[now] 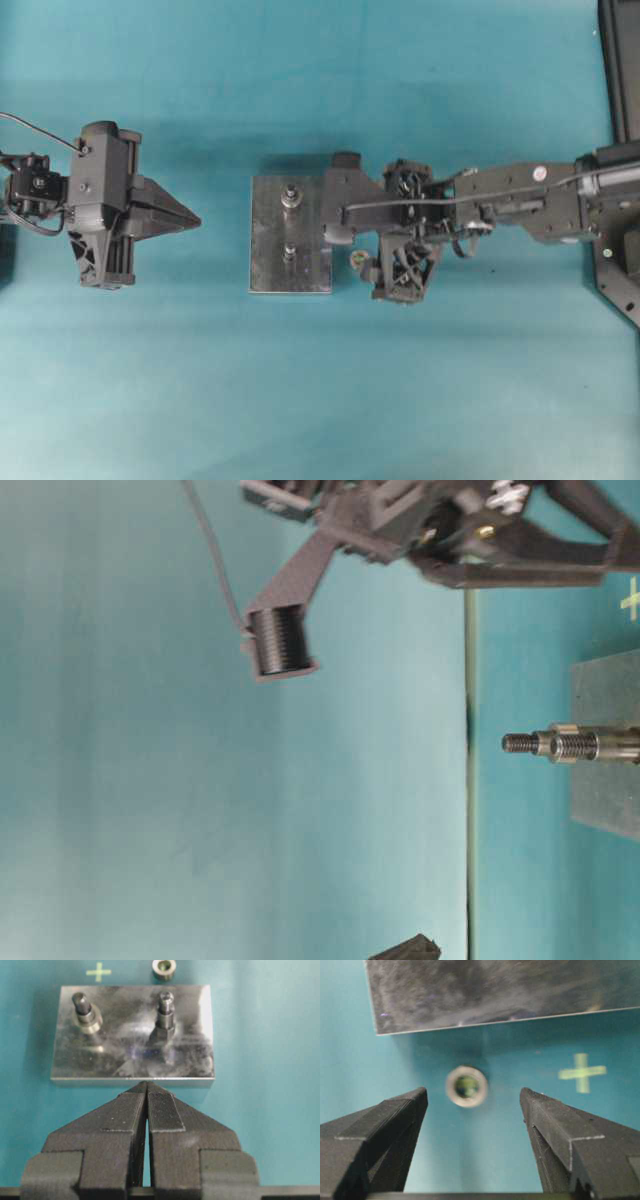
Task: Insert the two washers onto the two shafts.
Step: 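Move the right gripper to the lower washer and open it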
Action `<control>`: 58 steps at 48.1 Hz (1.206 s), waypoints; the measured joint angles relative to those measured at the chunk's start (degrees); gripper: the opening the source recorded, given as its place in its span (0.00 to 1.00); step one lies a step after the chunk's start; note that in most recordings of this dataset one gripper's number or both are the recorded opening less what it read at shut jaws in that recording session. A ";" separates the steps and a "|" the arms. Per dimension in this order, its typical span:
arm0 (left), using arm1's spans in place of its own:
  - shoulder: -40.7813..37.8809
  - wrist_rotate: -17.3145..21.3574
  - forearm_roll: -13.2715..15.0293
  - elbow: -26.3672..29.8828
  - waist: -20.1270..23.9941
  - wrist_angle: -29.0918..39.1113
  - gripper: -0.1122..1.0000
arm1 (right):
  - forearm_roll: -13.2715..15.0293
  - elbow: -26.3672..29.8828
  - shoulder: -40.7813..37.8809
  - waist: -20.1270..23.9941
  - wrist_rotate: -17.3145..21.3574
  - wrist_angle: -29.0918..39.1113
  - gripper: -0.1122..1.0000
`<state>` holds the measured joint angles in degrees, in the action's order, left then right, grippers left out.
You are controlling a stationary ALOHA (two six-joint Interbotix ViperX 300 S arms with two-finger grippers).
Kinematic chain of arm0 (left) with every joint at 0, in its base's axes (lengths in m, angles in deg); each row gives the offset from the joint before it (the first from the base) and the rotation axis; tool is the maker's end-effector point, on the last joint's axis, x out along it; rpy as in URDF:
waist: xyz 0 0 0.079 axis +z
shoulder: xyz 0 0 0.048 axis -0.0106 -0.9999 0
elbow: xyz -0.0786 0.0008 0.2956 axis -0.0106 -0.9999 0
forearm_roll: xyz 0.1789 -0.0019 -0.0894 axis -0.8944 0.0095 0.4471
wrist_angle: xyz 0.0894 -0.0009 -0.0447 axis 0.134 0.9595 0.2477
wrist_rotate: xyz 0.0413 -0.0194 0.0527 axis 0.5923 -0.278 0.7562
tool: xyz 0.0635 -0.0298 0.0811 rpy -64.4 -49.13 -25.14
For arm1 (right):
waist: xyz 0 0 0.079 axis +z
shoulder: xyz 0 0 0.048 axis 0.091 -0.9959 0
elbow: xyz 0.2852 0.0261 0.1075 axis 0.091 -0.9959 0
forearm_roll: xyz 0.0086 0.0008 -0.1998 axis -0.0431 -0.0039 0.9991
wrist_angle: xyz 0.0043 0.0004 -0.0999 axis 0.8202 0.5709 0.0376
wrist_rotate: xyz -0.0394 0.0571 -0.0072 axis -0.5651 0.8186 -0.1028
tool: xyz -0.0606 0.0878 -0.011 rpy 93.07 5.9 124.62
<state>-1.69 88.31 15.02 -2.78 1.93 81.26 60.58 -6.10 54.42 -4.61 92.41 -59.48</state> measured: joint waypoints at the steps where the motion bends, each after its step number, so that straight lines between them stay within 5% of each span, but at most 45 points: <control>1: -0.09 0.00 0.00 0.00 0.00 0.00 0.10 | -0.09 0.00 -0.44 0.18 0.00 -0.09 0.82; 31: -5.19 0.00 0.00 1.14 -0.09 -5.27 0.10 | 0.00 1.76 -5.80 1.23 3.16 -0.35 0.78; 45: -5.36 -0.09 0.00 1.14 -0.53 -5.27 0.10 | 0.00 1.76 -6.06 0.97 3.16 0.00 0.41; 58: -5.45 -0.09 0.00 1.05 -0.53 -5.27 0.10 | 0.00 1.76 -5.98 0.97 3.78 0.35 0.40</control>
<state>-7.14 88.22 15.02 -1.72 1.40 75.98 60.58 -4.35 48.45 -3.64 96.19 -59.13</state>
